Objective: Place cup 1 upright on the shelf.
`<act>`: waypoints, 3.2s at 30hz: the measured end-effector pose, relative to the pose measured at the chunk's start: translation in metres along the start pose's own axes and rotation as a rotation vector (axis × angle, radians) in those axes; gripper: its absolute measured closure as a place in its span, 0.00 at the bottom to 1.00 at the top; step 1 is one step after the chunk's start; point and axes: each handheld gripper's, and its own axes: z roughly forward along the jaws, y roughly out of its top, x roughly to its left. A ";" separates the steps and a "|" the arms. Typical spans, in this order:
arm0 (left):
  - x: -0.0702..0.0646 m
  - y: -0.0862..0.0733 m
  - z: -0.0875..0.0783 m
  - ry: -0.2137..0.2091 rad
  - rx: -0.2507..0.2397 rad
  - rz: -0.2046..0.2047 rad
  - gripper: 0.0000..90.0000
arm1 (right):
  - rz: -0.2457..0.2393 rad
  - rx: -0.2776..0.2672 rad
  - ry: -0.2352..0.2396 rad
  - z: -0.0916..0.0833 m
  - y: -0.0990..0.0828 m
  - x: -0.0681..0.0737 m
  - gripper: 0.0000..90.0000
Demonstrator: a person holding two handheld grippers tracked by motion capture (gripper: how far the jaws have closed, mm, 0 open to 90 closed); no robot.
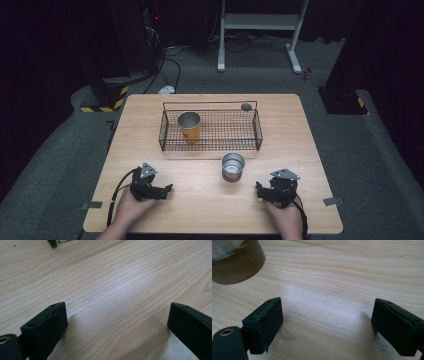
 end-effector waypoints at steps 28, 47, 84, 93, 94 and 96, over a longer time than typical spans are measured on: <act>-0.004 -0.004 0.000 0.013 -0.016 0.005 0.03 | -0.031 -0.072 0.092 -0.012 0.009 0.015 0.13; -0.003 -0.003 0.001 0.019 -0.009 -0.001 0.00 | -0.082 -0.134 0.198 -0.010 0.023 0.042 0.11; -0.004 -0.002 0.002 0.021 -0.012 -0.004 0.00 | -0.148 -0.181 0.261 0.026 0.062 0.076 0.12; -0.004 -0.002 0.002 0.021 -0.011 -0.005 0.00 | -0.184 -0.210 0.250 0.025 0.062 0.077 0.20; -0.004 -0.002 0.002 0.021 -0.012 -0.004 0.00 | -0.191 -0.210 0.246 0.024 0.062 0.078 0.20; -0.004 -0.002 0.002 0.021 -0.011 -0.004 0.00 | -0.186 -0.208 0.247 0.024 0.061 0.078 0.20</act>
